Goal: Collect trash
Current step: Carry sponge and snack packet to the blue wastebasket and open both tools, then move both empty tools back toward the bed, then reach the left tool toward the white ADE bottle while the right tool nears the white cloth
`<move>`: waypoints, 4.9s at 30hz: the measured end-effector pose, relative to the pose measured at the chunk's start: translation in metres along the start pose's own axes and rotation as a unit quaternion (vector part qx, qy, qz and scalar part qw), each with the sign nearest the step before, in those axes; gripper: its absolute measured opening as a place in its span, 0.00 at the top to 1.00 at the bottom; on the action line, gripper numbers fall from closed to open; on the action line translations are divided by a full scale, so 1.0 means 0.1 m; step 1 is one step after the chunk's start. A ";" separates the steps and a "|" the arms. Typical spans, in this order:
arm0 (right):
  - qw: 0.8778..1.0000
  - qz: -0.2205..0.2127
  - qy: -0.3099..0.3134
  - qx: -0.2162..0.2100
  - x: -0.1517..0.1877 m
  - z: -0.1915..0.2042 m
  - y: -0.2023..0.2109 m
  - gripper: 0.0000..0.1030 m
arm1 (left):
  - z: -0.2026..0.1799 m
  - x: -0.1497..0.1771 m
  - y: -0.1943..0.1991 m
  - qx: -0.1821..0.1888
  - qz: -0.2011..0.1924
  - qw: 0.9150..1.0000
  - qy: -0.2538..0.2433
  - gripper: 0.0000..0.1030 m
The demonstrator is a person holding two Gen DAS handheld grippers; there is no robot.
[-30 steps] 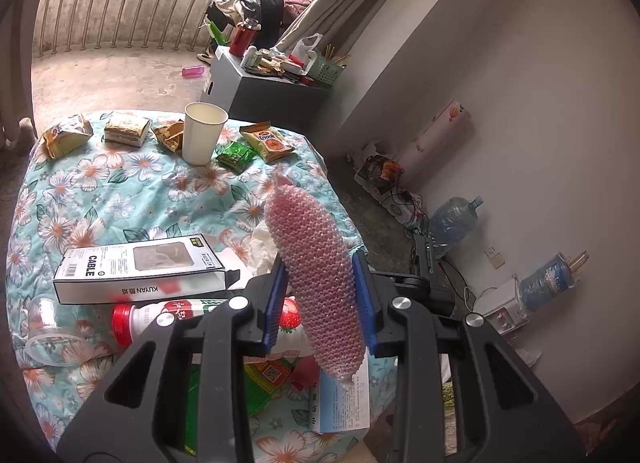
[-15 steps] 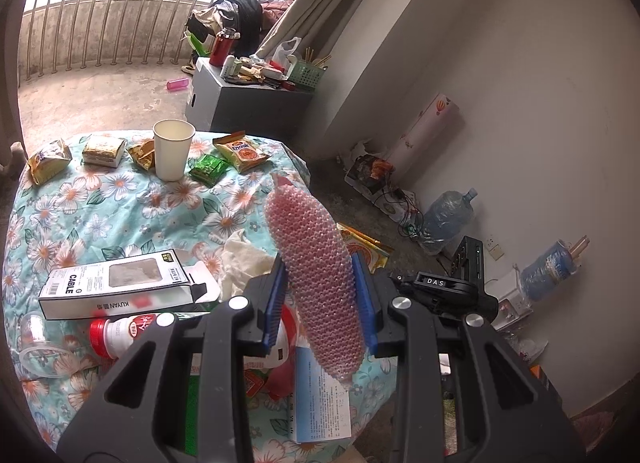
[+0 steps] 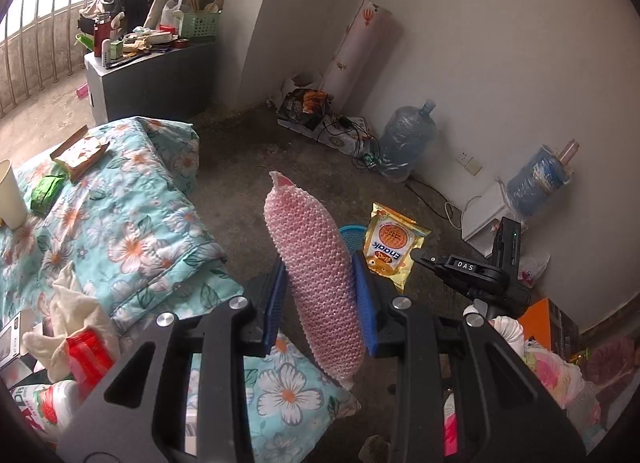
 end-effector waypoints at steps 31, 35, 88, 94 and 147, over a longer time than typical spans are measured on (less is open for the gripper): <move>0.978 -0.010 -0.151 0.146 -0.44 -2.01 -1.04 0.70 | -0.65 -0.13 -3.29 0.017 0.107 0.994 -0.029 0.48; 0.986 -0.043 -0.078 0.144 -0.45 -1.49 -0.72 0.70 | -0.72 -0.26 -2.71 0.047 0.070 0.996 -0.044 0.41; 0.888 -0.059 0.441 -0.114 2.23 3.90 0.85 0.06 | 1.84 1.39 3.34 -0.183 -0.227 0.955 0.050 0.32; 0.863 -0.060 0.493 -0.086 2.51 4.16 0.63 0.06 | 2.08 1.49 3.29 -0.206 -0.222 0.951 0.063 0.32; 0.912 0.253 0.316 -0.062 2.41 3.48 -1.87 0.83 | 2.30 1.28 2.20 -0.106 -0.135 0.983 0.063 0.32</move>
Point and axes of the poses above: each gripper's, at about its wrist camera, not at the fingertips, and y roughly against the way its jaws point, z to its left, x to its underside, the point moved 3 cm from there along -y, roughly the way its jaws point, and after that the axes turned 6 degrees about x, right-handed, at the moved point
